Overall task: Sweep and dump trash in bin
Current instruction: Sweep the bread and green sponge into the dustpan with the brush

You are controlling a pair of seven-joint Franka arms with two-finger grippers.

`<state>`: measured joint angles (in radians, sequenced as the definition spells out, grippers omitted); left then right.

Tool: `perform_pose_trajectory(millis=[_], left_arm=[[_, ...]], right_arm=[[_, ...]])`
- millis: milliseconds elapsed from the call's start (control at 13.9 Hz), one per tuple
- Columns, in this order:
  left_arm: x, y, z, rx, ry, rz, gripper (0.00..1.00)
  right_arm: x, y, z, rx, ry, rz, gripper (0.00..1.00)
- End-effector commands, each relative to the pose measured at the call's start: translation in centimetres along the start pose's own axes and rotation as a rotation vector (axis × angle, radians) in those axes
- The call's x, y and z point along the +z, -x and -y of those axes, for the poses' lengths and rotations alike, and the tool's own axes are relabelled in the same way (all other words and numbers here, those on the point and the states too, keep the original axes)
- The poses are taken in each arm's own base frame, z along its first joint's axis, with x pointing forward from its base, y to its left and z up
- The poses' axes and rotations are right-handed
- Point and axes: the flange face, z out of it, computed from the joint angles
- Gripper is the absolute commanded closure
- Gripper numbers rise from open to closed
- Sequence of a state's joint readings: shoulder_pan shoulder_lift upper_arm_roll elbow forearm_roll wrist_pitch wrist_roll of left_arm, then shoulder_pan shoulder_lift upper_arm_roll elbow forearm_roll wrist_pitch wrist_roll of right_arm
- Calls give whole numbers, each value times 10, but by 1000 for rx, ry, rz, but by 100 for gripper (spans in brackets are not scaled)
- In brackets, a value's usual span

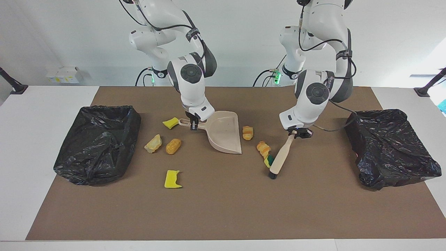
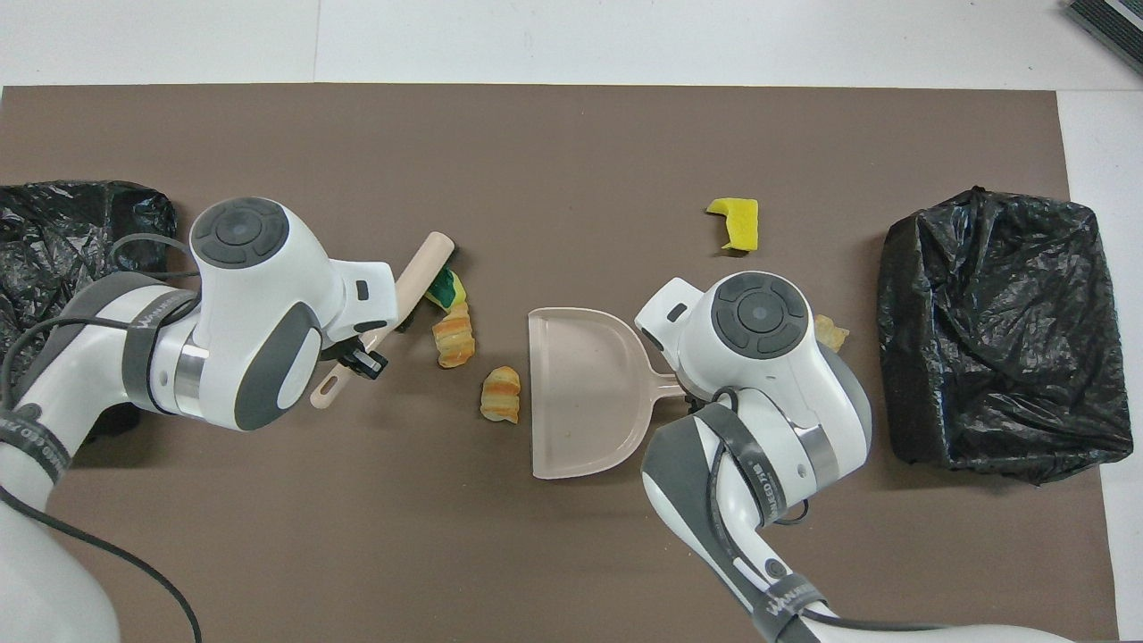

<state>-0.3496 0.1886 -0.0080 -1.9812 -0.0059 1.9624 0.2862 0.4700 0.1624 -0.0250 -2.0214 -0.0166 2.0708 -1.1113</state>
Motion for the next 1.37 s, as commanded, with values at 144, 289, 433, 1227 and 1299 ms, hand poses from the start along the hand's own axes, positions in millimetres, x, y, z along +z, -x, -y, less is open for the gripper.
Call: perform_pose_trajectory(millis=[144, 289, 433, 1227, 1299], left_arm=[[4, 11, -88, -133, 77, 48, 100], [1, 8, -121, -213, 139, 45, 100], [-1, 8, -148, -289, 157, 56, 100], [-43, 16, -145, -486, 503, 9, 100], [-46, 20, -144, -494, 506, 25, 100]], right_arm=[[-2, 4, 8, 10, -3, -15, 100], [-2, 5, 8, 9, -2, -13, 100], [-2, 5, 8, 9, -2, -13, 100], [-2, 10, 6, -8, -7, -12, 100], [-3, 10, 6, -8, -5, -13, 100]])
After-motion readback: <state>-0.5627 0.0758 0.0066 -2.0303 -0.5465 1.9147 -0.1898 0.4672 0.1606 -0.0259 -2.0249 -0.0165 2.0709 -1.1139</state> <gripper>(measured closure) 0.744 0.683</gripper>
